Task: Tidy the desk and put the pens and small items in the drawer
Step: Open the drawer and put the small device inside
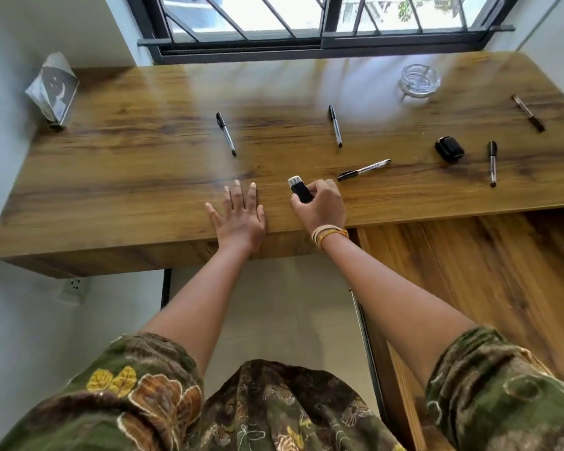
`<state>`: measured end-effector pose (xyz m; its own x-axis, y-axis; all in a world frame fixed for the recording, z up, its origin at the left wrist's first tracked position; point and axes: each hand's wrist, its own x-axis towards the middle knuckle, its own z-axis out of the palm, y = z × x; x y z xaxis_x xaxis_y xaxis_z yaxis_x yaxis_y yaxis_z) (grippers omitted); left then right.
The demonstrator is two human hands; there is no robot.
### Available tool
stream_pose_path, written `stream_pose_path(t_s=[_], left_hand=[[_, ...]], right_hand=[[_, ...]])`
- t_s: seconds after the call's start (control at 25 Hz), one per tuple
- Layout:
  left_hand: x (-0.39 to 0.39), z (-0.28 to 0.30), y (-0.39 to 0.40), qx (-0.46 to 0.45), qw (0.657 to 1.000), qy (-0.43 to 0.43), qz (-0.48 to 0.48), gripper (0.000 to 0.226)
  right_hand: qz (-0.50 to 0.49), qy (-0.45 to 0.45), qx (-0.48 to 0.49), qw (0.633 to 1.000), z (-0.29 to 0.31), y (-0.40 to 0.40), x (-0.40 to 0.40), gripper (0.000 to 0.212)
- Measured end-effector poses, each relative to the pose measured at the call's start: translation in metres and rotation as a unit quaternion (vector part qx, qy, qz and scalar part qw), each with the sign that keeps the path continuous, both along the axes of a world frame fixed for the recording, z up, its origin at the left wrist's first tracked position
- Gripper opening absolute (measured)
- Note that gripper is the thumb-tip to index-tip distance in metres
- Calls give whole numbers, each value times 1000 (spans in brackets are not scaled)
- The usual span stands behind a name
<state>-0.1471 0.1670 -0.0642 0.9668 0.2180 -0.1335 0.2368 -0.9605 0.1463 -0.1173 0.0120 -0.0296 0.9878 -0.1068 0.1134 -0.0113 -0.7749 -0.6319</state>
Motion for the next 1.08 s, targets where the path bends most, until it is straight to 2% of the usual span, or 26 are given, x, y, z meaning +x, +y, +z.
stream_pose_path(t_s=[0.16,0.28,0.4,0.64,0.92,1.08], left_hand=[[-2,7,-17,6,1000,-9,15,58],[-5,17,-52,-65,996,-26,-46,55],[-10,25,-104,-109,987,21,-119,57],[-5,22,-151,-68,979,147,-122,71],[1,25,-156,-37,974,196,-107,76],[1,23,-157,-36,974,195,-106,76]], right_hand=[[8,-35,-9,999,-5,-66,-37,31],[-21,-42,-22,999,-9,-113,-60,30],[-54,-22,-29,998,-19,-153,-76,31],[-94,67,-34,993,-50,-189,-82,36],[-102,201,-23,974,-72,-182,-48,41],[-86,237,-43,967,-85,-176,-37,45]])
